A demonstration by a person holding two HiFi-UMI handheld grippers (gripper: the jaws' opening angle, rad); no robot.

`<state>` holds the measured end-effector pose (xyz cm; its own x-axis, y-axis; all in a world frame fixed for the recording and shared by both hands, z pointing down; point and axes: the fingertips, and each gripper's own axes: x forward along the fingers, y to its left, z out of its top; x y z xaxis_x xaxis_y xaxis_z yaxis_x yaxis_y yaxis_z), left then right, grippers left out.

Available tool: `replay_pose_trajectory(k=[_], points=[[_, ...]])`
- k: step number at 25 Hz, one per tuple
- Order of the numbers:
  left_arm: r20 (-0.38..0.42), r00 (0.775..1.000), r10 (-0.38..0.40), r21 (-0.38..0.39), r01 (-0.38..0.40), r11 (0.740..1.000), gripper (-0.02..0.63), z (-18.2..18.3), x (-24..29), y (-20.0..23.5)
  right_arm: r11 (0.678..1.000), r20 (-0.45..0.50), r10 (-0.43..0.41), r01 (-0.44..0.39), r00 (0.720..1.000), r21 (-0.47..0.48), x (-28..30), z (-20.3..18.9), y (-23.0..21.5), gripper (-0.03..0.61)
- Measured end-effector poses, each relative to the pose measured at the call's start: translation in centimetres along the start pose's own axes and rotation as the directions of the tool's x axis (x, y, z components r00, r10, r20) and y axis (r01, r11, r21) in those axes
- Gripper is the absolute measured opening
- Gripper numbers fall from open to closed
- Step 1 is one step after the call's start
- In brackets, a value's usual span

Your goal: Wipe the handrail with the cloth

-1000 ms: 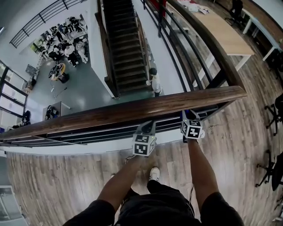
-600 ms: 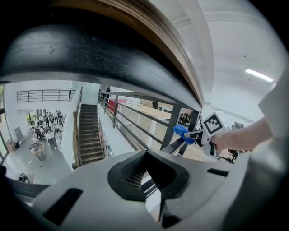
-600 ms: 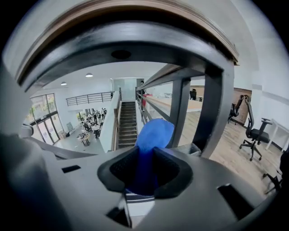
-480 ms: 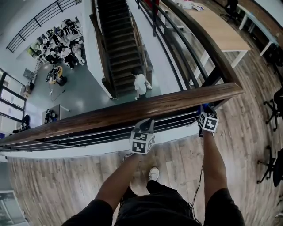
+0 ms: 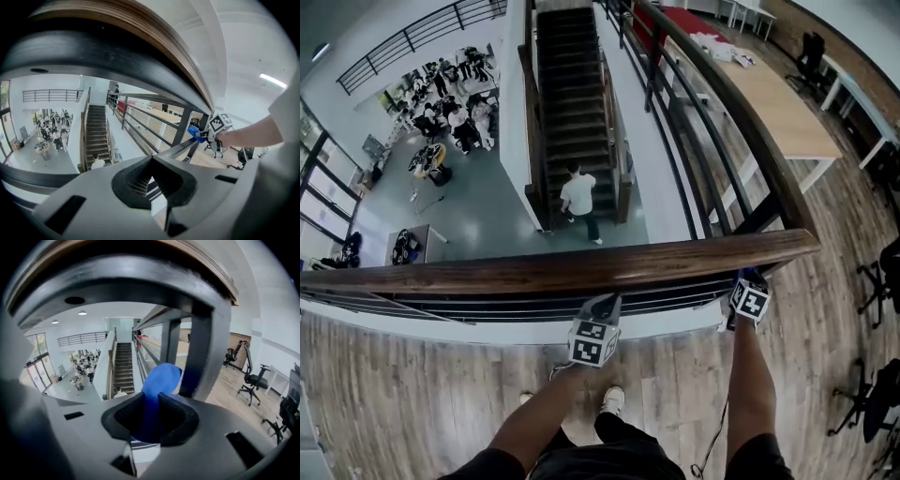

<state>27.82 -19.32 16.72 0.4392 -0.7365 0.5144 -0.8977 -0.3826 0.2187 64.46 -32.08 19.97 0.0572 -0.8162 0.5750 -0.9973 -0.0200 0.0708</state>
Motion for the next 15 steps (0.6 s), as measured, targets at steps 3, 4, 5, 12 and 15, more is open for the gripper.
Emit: replay_pose_trajectory(k=[3,4,5,12,15], points=[[0.029,1.000,0.008,-0.052,-0.006,0.999,0.003,0.1,-1.8,1.3,0.993,0.099,0.108,-0.103,0.989,-0.053,-2.5,1.6,5.9,0.100],[0.036,0.999,0.011,-0.060,-0.008,0.998,0.003,0.0,-2.2,1.7,0.987,0.133,0.155,-0.148,0.979,-0.061,-3.5,2.0,8.4,0.100],[0.041,0.999,0.014,-0.065,-0.012,0.998,0.003,-0.3,-2.6,2.1,0.978,0.158,0.207,-0.199,0.965,-0.068,-4.5,2.1,11.0,0.100],[0.052,0.993,0.107,-0.151,-0.098,0.984,0.003,-3.7,-8.5,9.2,0.844,0.117,0.522,-0.491,0.845,-0.217,-11.3,-1.8,31.3,0.100],[0.053,0.984,0.171,-0.156,-0.161,0.974,0.003,-5.9,-12.4,13.3,0.783,0.095,0.604,-0.567,0.791,-0.256,-14.1,-3.5,38.8,0.100]])
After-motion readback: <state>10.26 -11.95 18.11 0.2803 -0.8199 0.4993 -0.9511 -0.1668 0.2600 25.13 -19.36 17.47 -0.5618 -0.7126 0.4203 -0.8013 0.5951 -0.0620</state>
